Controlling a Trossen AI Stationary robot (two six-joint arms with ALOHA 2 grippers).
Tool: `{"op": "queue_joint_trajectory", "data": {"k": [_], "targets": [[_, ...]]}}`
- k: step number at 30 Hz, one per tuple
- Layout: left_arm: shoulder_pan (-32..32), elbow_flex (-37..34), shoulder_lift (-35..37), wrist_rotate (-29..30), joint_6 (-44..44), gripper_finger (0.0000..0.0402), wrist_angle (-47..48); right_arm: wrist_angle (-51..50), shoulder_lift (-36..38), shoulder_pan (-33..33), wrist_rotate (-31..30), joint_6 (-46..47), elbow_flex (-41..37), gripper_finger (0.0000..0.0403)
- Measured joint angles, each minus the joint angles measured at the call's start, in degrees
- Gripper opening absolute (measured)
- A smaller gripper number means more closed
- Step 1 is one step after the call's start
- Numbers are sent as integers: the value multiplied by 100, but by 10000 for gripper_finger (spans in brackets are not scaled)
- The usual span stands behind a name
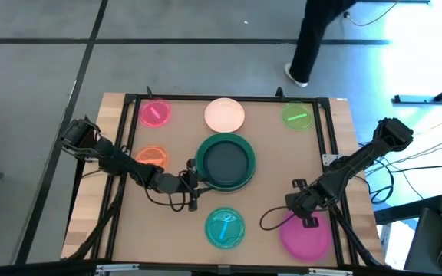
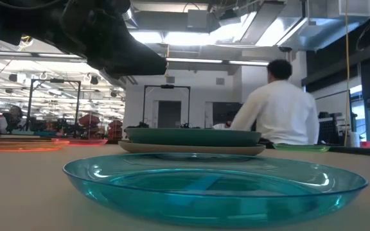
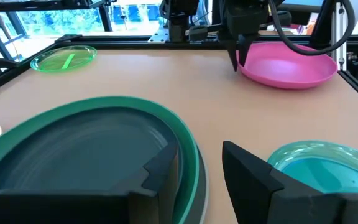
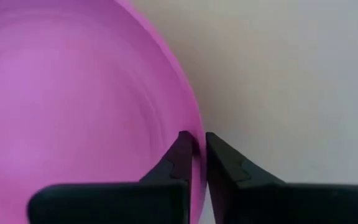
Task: Stack plastic plates
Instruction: Stack the pink plate on top of the black plate
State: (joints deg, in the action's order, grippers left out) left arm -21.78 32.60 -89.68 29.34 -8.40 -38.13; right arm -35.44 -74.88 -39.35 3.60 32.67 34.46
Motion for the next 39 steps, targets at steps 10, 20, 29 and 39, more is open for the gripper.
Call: {"op": "queue_joint_trajectory", "data": {"k": [10,20,29,39], "targets": [[0,0,1,0,-1,118,-2,-39,152,111,-59,-14,59,9],[0,2,1,-1,-1,118,-2,-39,276,1201,-370,-33,714,3],[0,2,1,0,-3,118,-2,2,276,2379,-568,-733,1215,4],[0,2,1,-2,-24,118,-8,1214,185,3509,-858,-1218,1274,4]]}}
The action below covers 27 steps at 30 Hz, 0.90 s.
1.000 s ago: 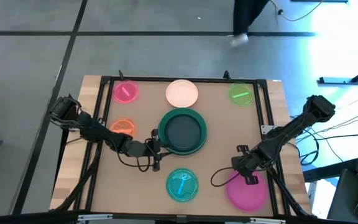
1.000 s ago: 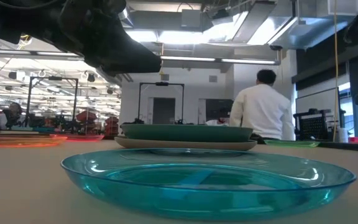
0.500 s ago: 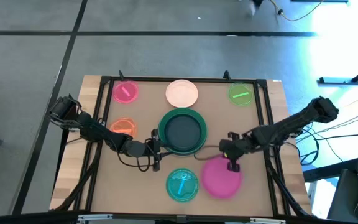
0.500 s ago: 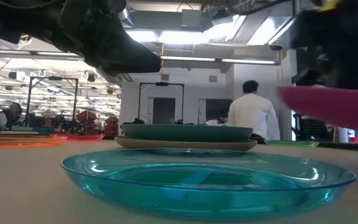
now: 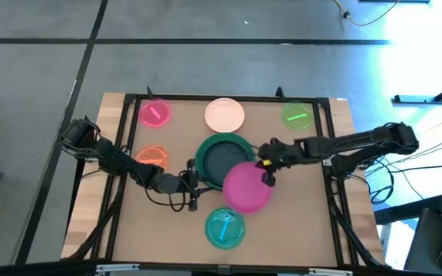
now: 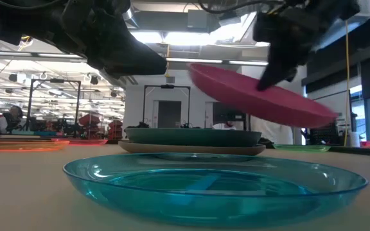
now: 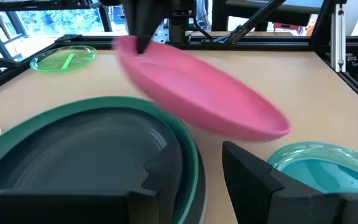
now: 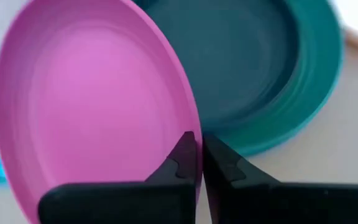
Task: Stack plastic plates
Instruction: Stack the pink plate on top of the black plate
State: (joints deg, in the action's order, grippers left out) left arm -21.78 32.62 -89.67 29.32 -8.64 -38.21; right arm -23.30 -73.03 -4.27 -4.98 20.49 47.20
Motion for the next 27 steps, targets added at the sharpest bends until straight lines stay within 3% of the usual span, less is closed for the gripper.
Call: {"op": "queue_joint_trajectory", "data": {"k": [15,21,27], "targets": [[0,0,0,-241,-23,118,-60,1311,-189,1335,-21,-629,0,5],[0,0,2,-1026,-20,118,-232,1678,-406,1497,-8,-647,0,5],[2,2,2,-1123,6,118,-277,2342,-1055,1479,44,-749,2,5]]}}
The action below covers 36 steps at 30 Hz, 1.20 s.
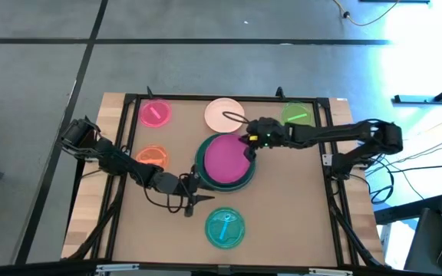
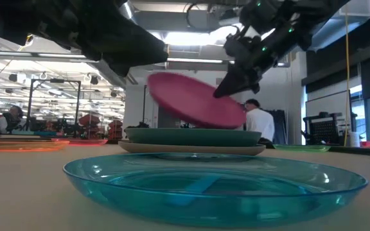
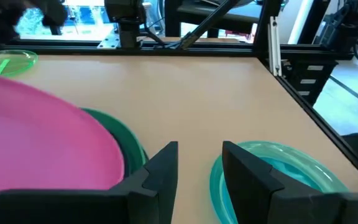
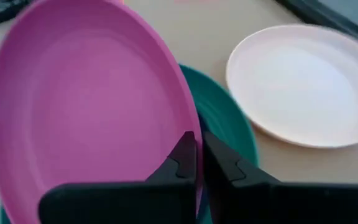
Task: Stack plastic plates
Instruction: Stack the pink plate on top of the black plate, then stack the white plate on top of the pink plate
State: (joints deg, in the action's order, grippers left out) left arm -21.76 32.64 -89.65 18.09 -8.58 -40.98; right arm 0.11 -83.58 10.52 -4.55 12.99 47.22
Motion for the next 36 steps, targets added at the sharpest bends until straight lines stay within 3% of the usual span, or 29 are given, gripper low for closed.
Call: {"op": "queue_joint_trajectory", "data": {"k": [12,26,36], "targets": [[-2,0,0,39,-6,118,18,309,-540,2,-40,22,-2,18],[-2,0,0,43,-26,118,19,335,-781,2,-198,-324,-2,119],[-2,0,0,45,-26,118,31,-255,104,-7,-194,-904,-2,129]]}}
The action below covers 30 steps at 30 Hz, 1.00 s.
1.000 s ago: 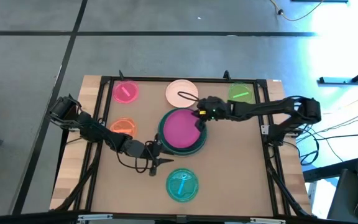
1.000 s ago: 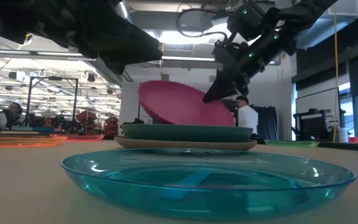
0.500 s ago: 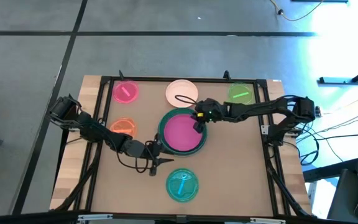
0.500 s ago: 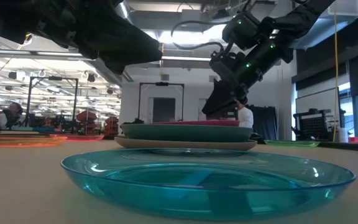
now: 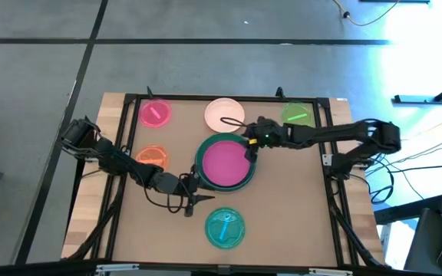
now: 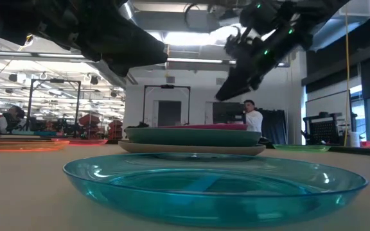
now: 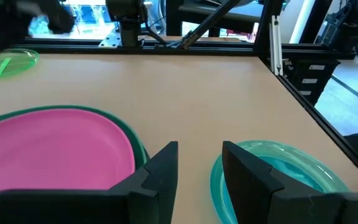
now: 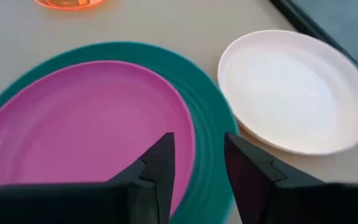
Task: Stack plastic plates
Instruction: Stack the white plate on top of the pink plate
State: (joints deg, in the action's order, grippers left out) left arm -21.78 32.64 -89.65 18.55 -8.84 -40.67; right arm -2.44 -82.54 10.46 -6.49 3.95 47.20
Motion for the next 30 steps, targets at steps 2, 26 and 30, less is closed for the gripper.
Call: {"op": "queue_joint_trajectory", "data": {"k": [2,26,30], "targets": [[0,-1,0,2,0,118,13,-210,264,-52,11,-3,4,129],[703,181,9,345,-1021,118,343,-1224,2007,-2018,-2046,825,-1685,129],[1179,556,11,-82,-1032,118,916,-1067,2528,-2227,-2293,1235,-2126,129]]}}
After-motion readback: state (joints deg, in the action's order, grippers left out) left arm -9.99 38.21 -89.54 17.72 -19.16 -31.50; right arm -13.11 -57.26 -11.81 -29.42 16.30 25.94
